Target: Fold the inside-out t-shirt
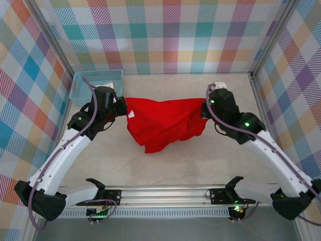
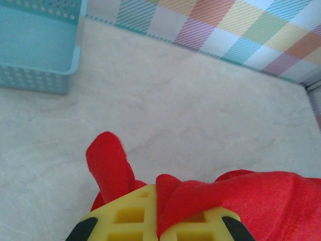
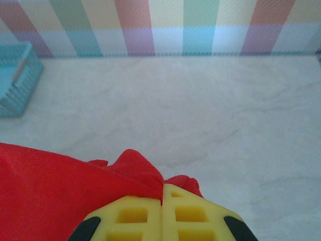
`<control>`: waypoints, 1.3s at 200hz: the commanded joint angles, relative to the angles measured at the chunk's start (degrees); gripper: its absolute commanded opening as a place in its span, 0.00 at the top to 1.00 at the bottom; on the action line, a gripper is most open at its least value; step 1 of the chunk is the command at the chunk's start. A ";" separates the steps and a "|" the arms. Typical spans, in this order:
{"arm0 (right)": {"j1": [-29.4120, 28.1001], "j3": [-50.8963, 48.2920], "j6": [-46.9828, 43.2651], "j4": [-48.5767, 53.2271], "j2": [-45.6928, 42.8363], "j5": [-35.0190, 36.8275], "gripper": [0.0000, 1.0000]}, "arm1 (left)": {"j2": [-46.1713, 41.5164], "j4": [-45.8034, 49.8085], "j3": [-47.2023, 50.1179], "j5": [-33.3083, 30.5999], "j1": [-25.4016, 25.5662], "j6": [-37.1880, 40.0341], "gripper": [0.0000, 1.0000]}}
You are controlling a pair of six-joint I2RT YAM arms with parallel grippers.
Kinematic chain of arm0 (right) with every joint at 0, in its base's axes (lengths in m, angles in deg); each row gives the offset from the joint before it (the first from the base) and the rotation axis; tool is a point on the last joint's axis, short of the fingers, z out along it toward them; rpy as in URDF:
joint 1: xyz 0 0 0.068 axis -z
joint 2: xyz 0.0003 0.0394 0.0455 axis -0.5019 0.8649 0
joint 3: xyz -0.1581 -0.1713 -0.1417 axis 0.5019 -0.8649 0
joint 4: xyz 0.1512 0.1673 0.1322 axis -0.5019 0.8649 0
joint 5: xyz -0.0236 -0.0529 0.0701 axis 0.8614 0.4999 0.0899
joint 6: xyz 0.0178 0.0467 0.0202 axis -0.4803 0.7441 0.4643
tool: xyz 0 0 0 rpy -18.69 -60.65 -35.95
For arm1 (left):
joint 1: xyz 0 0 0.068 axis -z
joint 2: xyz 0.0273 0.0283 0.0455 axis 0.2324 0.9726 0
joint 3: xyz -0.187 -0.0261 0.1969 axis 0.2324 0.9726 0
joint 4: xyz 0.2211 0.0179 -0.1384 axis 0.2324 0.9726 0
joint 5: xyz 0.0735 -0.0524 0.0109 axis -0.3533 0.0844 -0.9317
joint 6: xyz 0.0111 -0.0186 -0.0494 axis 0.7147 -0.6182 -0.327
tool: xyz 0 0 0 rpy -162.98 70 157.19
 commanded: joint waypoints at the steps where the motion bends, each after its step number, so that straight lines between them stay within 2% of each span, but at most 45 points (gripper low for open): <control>1: -0.01 -1.77 -1.24 3.47 -4.03 1.67 1.00 | -0.72 4.61 0.56 -2.08 -0.62 1.33 1.00; 23: -0.01 -7.66 0.90 3.17 -4.77 -0.03 1.00 | 1.38 4.58 2.78 -2.38 -1.27 0.72 1.00; 37: -0.01 -11.55 2.89 2.47 -3.32 -0.89 1.00 | 5.73 5.10 2.20 -1.12 -1.83 0.86 1.00; 65: 0.31 -17.54 5.50 -2.70 2.29 -4.05 1.00 | 21.42 10.61 -5.42 3.78 -2.70 2.06 1.00; 80: 1.71 -16.46 6.59 -2.79 7.08 -5.99 1.00 | 27.28 11.55 -9.72 4.67 -2.90 2.51 1.00; 96: 5.33 -11.27 8.87 2.48 11.90 -8.18 1.00 | 29.93 12.88 -13.84 3.46 -3.31 1.96 1.00; 123: 6.66 -9.70 6.49 1.97 11.03 -8.96 1.00 | 24.63 10.88 -12.99 1.74 -3.26 0.64 1.00; 144: 6.76 -8.83 4.46 1.31 8.68 -8.32 1.00 | 15.56 6.63 -6.66 2.76 -3.09 0.10 1.00; 169: 7.00 -4.79 1.01 3.42 3.10 -3.66 1.00 | 3.38 3.44 1.75 2.93 -3.00 -1.50 1.00; 182: 7.37 -2.52 -1.14 2.94 -0.32 -3.59 1.00 | -0.74 1.80 4.85 5.94 -3.00 -1.49 1.00; 203: 7.30 0.97 -3.36 2.15 -2.49 -9.12 1.00 | -1.40 4.57 5.65 7.39 -3.00 -2.29 1.00; 224: 6.92 1.29 -2.48 1.69 0.45 -13.96 1.00 | -0.61 6.63 7.60 4.12 -3.00 -3.40 1.00; 249: 6.83 -1.11 -1.50 -1.08 8.89 -19.40 0.99 | 2.10 10.15 10.54 -1.73 -3.05 -5.20 1.00; 260: 6.89 -0.75 -0.33 -1.21 13.87 -21.74 0.95 | 3.12 11.52 12.06 -3.85 -3.09 -6.44 1.00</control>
